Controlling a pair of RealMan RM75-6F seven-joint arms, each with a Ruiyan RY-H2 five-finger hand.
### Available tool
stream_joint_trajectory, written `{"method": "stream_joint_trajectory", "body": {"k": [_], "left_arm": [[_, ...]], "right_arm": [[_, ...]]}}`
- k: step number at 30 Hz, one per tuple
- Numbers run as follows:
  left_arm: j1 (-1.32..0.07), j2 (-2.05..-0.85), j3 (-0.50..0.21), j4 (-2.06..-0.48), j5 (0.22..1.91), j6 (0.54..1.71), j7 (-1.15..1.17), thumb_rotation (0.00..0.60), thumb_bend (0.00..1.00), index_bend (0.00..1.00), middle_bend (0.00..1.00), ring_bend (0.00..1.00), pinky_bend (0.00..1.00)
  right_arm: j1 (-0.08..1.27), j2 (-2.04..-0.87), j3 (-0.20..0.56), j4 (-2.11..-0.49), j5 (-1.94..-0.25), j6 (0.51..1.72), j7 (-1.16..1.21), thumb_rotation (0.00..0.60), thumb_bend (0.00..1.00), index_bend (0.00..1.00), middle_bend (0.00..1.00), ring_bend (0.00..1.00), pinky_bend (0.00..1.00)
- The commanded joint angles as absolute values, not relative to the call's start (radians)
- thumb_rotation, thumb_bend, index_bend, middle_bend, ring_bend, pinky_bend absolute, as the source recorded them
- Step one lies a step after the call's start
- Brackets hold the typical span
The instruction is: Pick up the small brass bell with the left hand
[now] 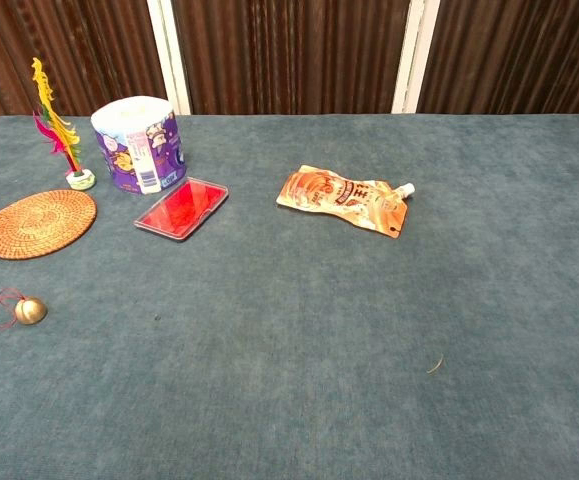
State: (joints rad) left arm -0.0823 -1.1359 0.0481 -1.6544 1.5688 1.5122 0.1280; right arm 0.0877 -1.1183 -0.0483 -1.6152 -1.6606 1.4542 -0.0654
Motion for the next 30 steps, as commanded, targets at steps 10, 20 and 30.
{"method": "stream_joint_trajectory", "body": {"k": [10,20,30], "left_arm": [[-0.159,-1.436,-0.018,-1.464,1.607,1.462,0.122,0.6,0.41,0.33,0.66,0.6,0.78],[-0.249,-1.582,-0.057,-1.303,1.543,1.322,0.192,0.6,0.41,0.49,1.0,1.0,1.0],[-0.272,-1.62,-0.062,-1.23,1.488,1.271,0.195,0.6,0.41,0.49,1.0,1.0,1.0]], "right_arm": [[0.101,-1.127,-0.047,-1.607,-1.668,1.439,-0.049,0.6,0.18,0.0,0.0,0.0,0.0],[0.105,-1.132,-0.047,-1.604,-1.664,1.432,-0.046,0.6,0.18,0.0,0.0,0.0,0.0],[0.11,-1.139,-0.038,-1.594,-1.649,1.426,-0.037,0.6,0.18,0.0,0.0,0.0,0.0]]}}
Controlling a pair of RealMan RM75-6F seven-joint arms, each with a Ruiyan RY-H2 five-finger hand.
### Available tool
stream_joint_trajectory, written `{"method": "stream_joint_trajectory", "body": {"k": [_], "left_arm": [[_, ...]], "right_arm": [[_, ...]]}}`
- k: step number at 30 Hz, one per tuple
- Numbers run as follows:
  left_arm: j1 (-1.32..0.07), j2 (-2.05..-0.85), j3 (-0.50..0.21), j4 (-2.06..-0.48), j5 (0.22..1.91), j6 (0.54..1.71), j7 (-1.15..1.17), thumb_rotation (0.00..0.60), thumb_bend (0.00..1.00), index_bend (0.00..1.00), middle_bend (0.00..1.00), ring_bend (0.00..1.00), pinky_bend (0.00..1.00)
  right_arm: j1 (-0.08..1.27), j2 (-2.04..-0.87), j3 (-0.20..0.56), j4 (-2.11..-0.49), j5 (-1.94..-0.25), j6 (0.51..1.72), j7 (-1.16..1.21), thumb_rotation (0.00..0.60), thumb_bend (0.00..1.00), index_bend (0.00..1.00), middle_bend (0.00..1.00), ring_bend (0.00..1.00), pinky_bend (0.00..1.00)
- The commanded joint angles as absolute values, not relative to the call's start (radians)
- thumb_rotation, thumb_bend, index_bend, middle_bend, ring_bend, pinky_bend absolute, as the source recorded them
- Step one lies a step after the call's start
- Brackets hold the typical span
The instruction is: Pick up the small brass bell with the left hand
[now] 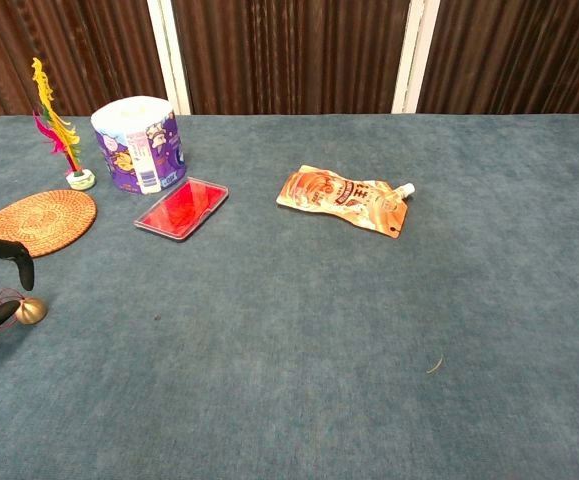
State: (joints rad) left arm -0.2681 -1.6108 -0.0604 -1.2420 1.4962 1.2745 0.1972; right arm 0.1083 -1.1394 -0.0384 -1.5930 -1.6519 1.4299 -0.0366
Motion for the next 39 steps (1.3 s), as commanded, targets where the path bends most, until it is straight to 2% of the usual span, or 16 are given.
{"method": "stream_joint_trajectory", "body": {"k": [1,39], "left_arm": [[-0.274,-1.624,-0.063,-1.223,1.486,1.271,0.194,0.6,0.41,0.49,1.0,1.0,1.0],[-0.299,-1.642,-0.045,-1.177,1.454,1.259,0.163,0.6,0.41,0.62,1.0,1.0,1.0]], "right_arm": [[0.11,-1.139,-0.038,-1.594,-1.648,1.424,-0.037,0.6,0.18,0.0,0.0,0.0,0.0],[0.112,-1.136,-0.034,-1.591,-1.643,1.433,-0.025,0.6,0.18,0.0,0.0,0.0,0.0]]}}
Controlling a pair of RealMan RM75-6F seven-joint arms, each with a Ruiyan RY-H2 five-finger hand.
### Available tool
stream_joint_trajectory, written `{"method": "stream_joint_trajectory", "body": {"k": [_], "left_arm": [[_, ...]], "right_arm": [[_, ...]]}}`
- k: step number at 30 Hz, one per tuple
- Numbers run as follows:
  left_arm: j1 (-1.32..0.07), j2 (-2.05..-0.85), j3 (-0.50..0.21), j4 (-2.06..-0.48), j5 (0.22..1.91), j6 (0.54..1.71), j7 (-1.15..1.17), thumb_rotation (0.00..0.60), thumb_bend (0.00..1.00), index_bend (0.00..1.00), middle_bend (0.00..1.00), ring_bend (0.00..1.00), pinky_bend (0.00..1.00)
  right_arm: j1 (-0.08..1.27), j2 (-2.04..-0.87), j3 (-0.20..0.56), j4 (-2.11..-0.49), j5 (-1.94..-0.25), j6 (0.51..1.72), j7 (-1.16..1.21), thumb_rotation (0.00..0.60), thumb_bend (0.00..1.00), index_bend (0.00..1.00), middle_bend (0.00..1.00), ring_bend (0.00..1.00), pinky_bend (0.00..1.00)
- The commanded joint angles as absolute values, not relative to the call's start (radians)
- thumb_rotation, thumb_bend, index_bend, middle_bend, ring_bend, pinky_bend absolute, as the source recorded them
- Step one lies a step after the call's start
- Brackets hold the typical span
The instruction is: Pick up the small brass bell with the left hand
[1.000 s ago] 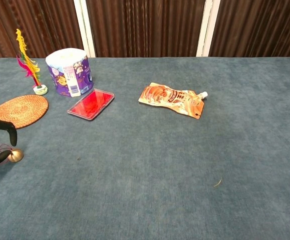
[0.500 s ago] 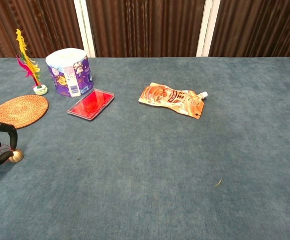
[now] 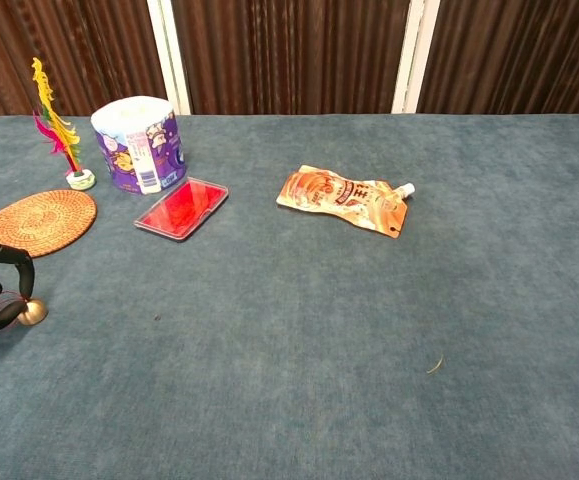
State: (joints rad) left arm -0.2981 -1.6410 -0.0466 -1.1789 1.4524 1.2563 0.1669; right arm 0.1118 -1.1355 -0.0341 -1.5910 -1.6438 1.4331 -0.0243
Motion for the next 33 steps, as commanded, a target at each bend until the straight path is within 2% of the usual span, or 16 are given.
{"method": "stream_joint_trajectory", "body": {"k": [1,20,33], "left_arm": [[-0.299,-1.643,-0.045,-1.175,1.456,1.26,0.161,0.6,0.41,0.62,1.0,1.0,1.0],[-0.299,-1.652,-0.042,-1.157,1.464,1.284,0.138,0.6,0.41,0.7,1.0,1.0,1.0],[-0.298,-1.648,-0.043,-1.159,1.472,1.303,0.131,0.6,0.41,0.7,1.0,1.0,1.0]], "right_arm": [[0.112,-1.136,-0.034,-1.591,-1.643,1.433,-0.025,0.6,0.18,0.0,0.0,0.0,0.0],[0.113,-1.138,-0.034,-1.591,-1.64,1.43,-0.028,0.6,0.18,0.0,0.0,0.0,0.0],[0.115,-1.138,-0.035,-1.592,-1.641,1.428,-0.03,0.6,0.18,0.0,0.0,0.0,0.0]]}}
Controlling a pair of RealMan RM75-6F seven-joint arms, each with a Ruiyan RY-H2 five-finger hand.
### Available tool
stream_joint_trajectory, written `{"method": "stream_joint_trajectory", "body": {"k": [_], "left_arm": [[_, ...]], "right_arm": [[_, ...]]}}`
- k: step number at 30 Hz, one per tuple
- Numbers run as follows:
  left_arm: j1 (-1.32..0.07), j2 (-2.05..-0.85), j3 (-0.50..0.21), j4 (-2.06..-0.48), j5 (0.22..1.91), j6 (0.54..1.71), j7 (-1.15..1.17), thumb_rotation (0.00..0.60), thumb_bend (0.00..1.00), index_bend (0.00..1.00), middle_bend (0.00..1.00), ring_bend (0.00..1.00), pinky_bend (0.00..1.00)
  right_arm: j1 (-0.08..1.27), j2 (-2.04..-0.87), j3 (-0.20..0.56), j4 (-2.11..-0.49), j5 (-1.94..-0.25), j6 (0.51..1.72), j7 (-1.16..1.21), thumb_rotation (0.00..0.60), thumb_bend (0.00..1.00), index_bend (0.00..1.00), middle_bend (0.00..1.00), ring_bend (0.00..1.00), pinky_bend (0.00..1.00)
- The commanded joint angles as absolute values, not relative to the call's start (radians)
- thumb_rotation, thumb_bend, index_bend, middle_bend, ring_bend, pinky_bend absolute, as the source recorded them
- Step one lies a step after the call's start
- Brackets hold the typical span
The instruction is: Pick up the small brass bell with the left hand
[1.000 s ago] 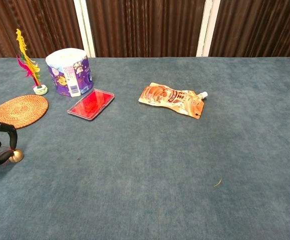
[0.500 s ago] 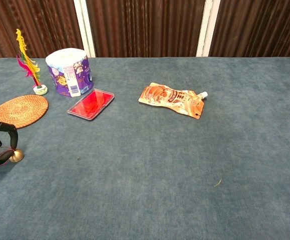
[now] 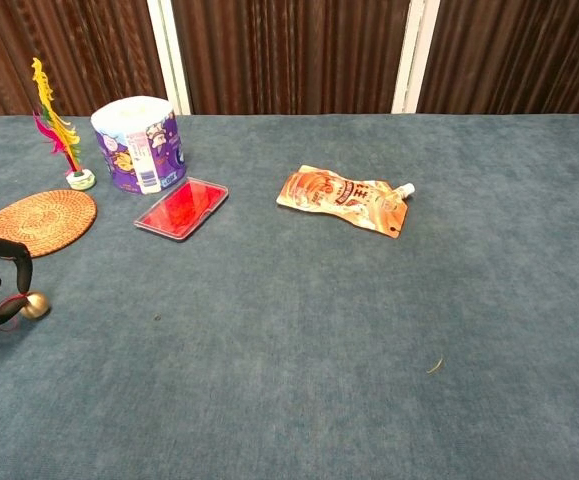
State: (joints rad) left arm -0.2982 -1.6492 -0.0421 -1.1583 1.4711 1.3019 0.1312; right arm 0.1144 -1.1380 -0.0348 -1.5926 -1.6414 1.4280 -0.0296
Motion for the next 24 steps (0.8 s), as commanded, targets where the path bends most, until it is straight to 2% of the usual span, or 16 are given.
{"method": "stream_joint_trajectory", "body": {"k": [1,4,5,7,12,15,18,24], "left_arm": [[-0.298,-1.648,-0.043,-1.159,1.472,1.304,0.131,0.6,0.41,0.7,1.0,1.0,1.0],[-0.303,-1.638,-0.057,-1.163,1.472,1.317,0.13,0.6,0.41,0.7,1.0,1.0,1.0],[-0.315,-1.626,-0.086,-1.161,1.466,1.328,0.128,0.6,0.41,0.7,1.0,1.0,1.0],[-0.331,-1.597,-0.105,-1.191,1.444,1.294,0.102,0.6,0.41,0.7,1.0,1.0,1.0],[-0.322,-1.575,-0.055,-1.297,1.493,1.303,0.107,0.6,0.41,0.7,1.0,1.0,1.0],[-0.335,-1.586,-0.077,-1.289,1.487,1.309,0.134,0.6,0.41,0.7,1.0,1.0,1.0],[-0.351,-1.589,-0.099,-1.274,1.441,1.266,0.138,0.6,0.41,0.7,1.0,1.0,1.0],[-0.346,-1.579,-0.057,-1.311,1.465,1.256,0.147,0.6,0.41,0.7,1.0,1.0,1.0]], "right_arm": [[0.115,-1.138,-0.035,-1.592,-1.641,1.428,-0.03,0.6,0.18,0.0,0.0,0.0,0.0],[0.115,-1.138,-0.035,-1.593,-1.64,1.426,-0.03,0.6,0.18,0.0,0.0,0.0,0.0],[0.116,-1.137,-0.034,-1.592,-1.638,1.424,-0.028,0.6,0.18,0.0,0.0,0.0,0.0],[0.116,-1.134,-0.036,-1.594,-1.643,1.426,-0.02,0.6,0.18,0.0,0.0,0.0,0.0],[0.112,-1.13,-0.038,-1.594,-1.649,1.436,-0.013,0.6,0.18,0.0,0.0,0.0,0.0],[0.116,-1.13,-0.037,-1.593,-1.644,1.426,-0.012,0.6,0.18,0.0,0.0,0.0,0.0],[0.116,-1.126,-0.042,-1.594,-1.656,1.431,-0.006,0.6,0.18,0.0,0.0,0.0,0.0],[0.112,-1.123,-0.044,-1.592,-1.659,1.438,0.004,0.6,0.18,0.0,0.0,0.0,0.0]]}}
